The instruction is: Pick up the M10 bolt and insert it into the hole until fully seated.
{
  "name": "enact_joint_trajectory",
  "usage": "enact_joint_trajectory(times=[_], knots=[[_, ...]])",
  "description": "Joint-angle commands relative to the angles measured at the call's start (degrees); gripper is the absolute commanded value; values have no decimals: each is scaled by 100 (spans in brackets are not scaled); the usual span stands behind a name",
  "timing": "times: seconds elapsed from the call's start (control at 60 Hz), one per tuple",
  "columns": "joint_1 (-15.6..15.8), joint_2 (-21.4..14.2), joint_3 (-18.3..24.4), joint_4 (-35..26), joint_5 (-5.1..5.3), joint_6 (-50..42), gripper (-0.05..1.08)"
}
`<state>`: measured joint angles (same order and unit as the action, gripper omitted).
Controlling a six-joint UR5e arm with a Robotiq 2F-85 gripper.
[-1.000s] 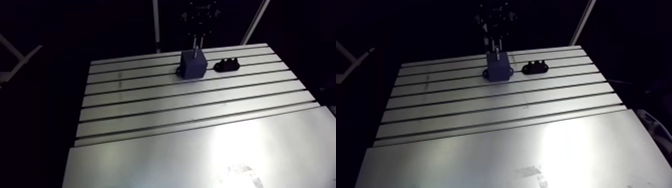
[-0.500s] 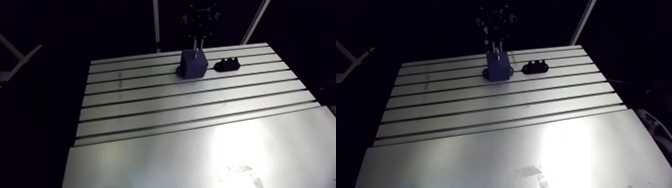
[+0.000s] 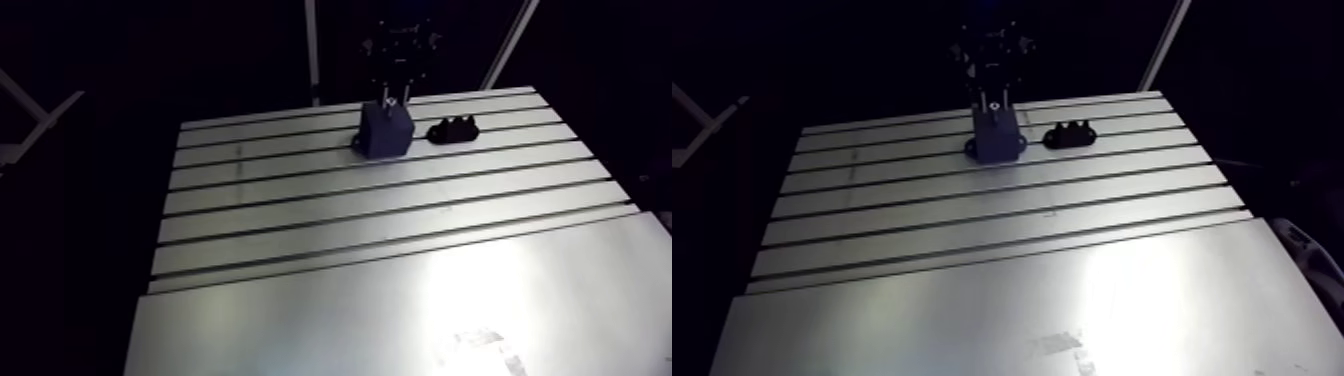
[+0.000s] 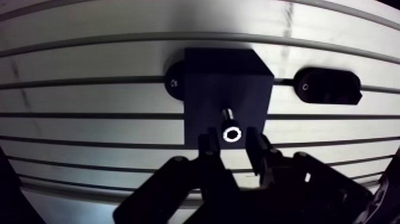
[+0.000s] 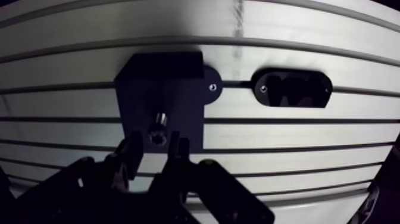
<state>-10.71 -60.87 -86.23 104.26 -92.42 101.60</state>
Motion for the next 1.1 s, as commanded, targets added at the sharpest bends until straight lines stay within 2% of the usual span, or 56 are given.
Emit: enact_joint_trajectory(times=[0.017, 0.15, 0.367, 0.567, 0.833, 0.917, 1.1], knots=[[-18, -34, -65, 231, 50, 30, 0], [-28, -50, -31, 222, 79, 40, 0], [-28, -132, 39, 148, 38, 24, 0], [-3, -464, 254, -505, 45, -28, 0], [25, -1122, 613, -1477, 79, -48, 0], [25, -1314, 672, -1692, 88, -48, 0], [60, -1567, 623, -1765, 112, -71, 0]])
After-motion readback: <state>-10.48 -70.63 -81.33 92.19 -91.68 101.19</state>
